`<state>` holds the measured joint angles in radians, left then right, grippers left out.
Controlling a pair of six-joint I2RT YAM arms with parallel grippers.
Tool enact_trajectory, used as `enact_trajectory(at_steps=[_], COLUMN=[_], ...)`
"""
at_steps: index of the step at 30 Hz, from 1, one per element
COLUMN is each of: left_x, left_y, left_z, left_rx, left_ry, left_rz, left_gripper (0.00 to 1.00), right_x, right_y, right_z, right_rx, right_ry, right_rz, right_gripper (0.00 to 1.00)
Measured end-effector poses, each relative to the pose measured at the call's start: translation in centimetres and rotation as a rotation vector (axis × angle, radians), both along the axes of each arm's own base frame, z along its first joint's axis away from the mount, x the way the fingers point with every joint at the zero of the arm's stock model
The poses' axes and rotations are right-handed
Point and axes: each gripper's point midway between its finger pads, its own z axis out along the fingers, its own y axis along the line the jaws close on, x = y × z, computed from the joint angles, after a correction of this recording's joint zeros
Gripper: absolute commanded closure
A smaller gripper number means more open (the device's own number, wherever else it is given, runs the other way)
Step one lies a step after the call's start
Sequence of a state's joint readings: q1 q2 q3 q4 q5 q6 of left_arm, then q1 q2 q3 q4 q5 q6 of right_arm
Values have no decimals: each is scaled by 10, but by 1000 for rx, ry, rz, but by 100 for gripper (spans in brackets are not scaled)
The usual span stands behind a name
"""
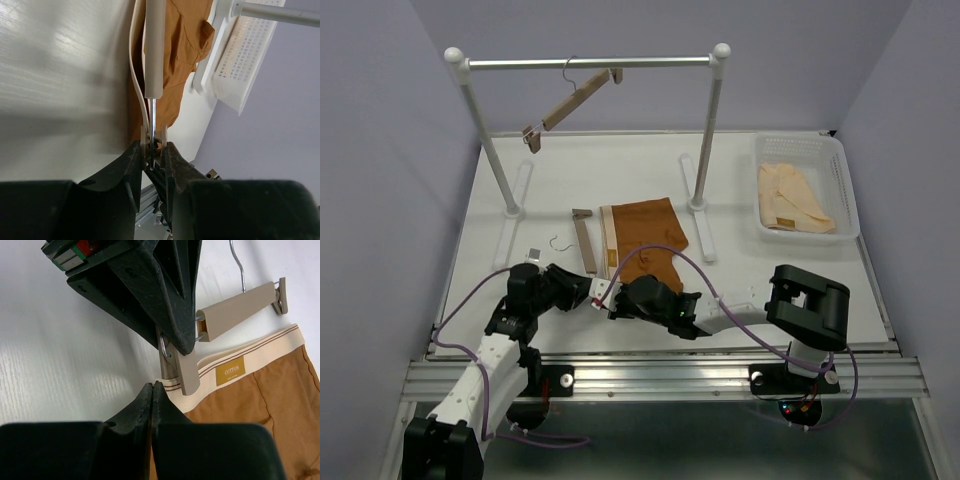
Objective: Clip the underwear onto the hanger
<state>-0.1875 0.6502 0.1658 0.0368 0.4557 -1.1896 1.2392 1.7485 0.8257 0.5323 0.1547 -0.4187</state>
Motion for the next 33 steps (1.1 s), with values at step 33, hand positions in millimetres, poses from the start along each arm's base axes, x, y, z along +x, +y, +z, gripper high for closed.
enact_trajectory(at_steps=[33], left_x=[-9], left_y=[-5], left_z=[-8], left_rx=[51], left_ry=[15], left_rz=[-107], left_gripper=[100], right_x=[1], right_y=[5], right_z=[3], right_rx=[7], right_ry=[-11], right_rz=[8], right_gripper=[99])
